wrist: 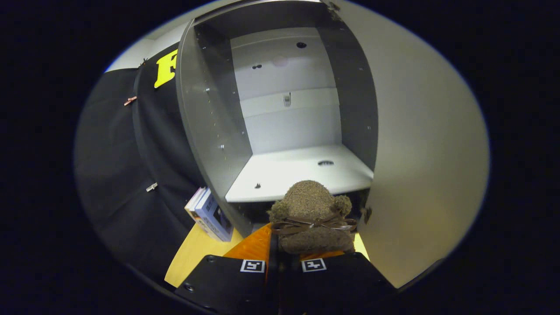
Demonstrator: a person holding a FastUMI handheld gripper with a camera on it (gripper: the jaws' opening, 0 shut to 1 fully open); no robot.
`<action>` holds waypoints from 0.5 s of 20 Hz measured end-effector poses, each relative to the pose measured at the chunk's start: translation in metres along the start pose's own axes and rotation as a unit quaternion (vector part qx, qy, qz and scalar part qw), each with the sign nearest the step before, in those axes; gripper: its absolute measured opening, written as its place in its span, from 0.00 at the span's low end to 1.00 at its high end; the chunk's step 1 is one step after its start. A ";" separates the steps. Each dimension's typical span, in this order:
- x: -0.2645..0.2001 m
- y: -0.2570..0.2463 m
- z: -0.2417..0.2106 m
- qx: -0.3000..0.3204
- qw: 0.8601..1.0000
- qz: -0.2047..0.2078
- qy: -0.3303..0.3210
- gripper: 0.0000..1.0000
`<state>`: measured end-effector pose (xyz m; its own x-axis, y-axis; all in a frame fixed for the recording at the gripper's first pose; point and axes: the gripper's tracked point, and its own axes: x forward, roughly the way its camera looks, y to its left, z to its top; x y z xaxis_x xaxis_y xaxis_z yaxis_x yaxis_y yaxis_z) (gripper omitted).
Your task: Open the shoe cabinet door, grab the shoes and put them into the shoe cabinet, then close the shoe cabinet door.
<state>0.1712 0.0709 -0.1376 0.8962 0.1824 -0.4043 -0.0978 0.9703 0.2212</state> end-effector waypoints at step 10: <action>0.129 0.003 0.083 0.014 1.000 -0.008 0.009 0.16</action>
<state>0.3229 0.0841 -0.1153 0.8895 0.1699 -0.4241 -0.0712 0.9685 0.2387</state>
